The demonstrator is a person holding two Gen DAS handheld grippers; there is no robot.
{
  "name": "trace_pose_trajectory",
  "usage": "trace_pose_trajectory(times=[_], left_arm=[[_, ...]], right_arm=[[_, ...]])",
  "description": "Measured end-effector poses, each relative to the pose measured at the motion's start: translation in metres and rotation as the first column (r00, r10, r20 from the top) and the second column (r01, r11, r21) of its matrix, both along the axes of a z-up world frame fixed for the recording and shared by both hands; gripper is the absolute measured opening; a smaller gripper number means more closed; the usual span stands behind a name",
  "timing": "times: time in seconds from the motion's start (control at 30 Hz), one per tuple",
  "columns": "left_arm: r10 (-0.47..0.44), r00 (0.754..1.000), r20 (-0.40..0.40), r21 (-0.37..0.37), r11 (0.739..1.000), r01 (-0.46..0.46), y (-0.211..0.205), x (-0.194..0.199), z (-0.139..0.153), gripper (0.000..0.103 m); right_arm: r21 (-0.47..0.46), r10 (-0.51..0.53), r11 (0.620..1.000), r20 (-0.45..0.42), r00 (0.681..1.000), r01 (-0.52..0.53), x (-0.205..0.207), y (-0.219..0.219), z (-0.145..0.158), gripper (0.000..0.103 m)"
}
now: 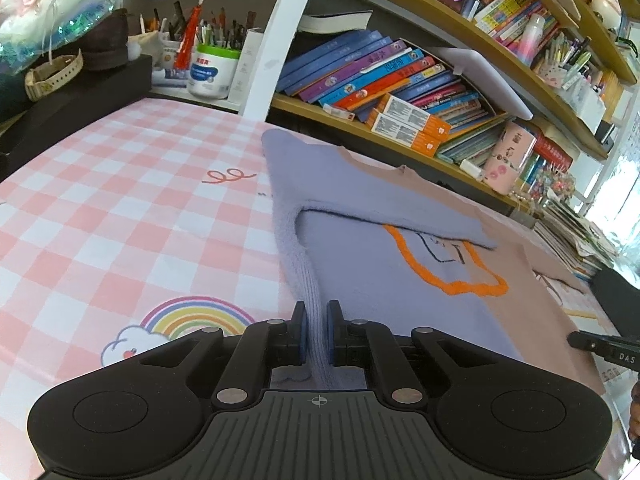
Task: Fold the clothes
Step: 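Fold the lavender side edge inward over the body with the left gripper and release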
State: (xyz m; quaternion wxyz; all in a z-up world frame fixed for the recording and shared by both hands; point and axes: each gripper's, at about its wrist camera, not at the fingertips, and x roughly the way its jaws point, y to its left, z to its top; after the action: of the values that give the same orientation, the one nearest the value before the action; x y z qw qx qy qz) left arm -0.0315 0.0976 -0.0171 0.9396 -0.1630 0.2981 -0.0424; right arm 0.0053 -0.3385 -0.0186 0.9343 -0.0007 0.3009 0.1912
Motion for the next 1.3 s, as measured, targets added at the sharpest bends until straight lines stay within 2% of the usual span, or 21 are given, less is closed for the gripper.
trace_pose_trajectory(times=[0.2, 0.3, 0.43, 0.57, 0.7, 0.87, 1.03, 1.1, 1.23, 1.3], left_arm=[[0.0, 1.0, 0.002, 0.024, 1.0, 0.0, -0.004, 0.005, 0.001, 0.008], [0.025, 1.0, 0.017, 0.066, 0.997, -0.027, -0.004, -0.001, 0.005, 0.012], [0.029, 0.997, 0.068, 0.112, 0.993, -0.037, -0.008, -0.01, 0.021, 0.016], [-0.06, 0.991, 0.12, 0.153, 0.987, 0.041, -0.029, -0.009, 0.031, 0.023], [-0.131, 0.984, 0.118, 0.196, 0.975, 0.106, -0.051, 0.0, 0.029, 0.023], [-0.25, 0.959, 0.136, 0.287, 0.936, 0.203, -0.073, 0.011, 0.031, 0.025], [-0.298, 0.939, 0.173, 0.317, 0.919, 0.234, -0.084, 0.013, 0.028, 0.046], [-0.312, 0.933, 0.177, 0.334, 0.911, 0.241, -0.087, 0.012, 0.026, 0.051], [-0.354, 0.917, 0.184, 0.413, 0.874, 0.255, -0.097, 0.008, 0.022, 0.064], [-0.381, 0.906, 0.184, 0.434, 0.859, 0.272, -0.101, 0.005, 0.022, 0.066]], right_arm=[[-0.012, 0.001, 1.0, 0.0, 1.0, -0.001, 0.002, 0.003, 0.0, 0.018], [-0.015, -0.004, 1.0, 0.002, 1.0, 0.004, 0.001, 0.002, 0.0, 0.022], [-0.022, -0.024, 0.999, 0.032, 0.999, 0.025, -0.003, -0.001, 0.004, 0.045], [0.0, -0.074, 0.997, 0.079, 0.994, 0.074, -0.007, -0.01, 0.013, 0.054], [-0.005, -0.109, 0.994, 0.104, 0.989, 0.11, -0.009, -0.017, 0.018, 0.059], [-0.008, -0.16, 0.987, 0.119, 0.98, 0.162, -0.007, -0.028, 0.021, 0.061], [0.022, -0.221, 0.975, 0.126, 0.967, 0.22, -0.001, -0.04, 0.022, 0.061], [0.007, -0.232, 0.972, 0.123, 0.965, 0.233, 0.003, -0.043, 0.022, 0.061], [-0.019, -0.263, 0.963, 0.135, 0.955, 0.268, 0.013, -0.05, 0.027, 0.061], [-0.024, -0.285, 0.956, 0.141, 0.948, 0.291, 0.021, -0.056, 0.031, 0.061]])
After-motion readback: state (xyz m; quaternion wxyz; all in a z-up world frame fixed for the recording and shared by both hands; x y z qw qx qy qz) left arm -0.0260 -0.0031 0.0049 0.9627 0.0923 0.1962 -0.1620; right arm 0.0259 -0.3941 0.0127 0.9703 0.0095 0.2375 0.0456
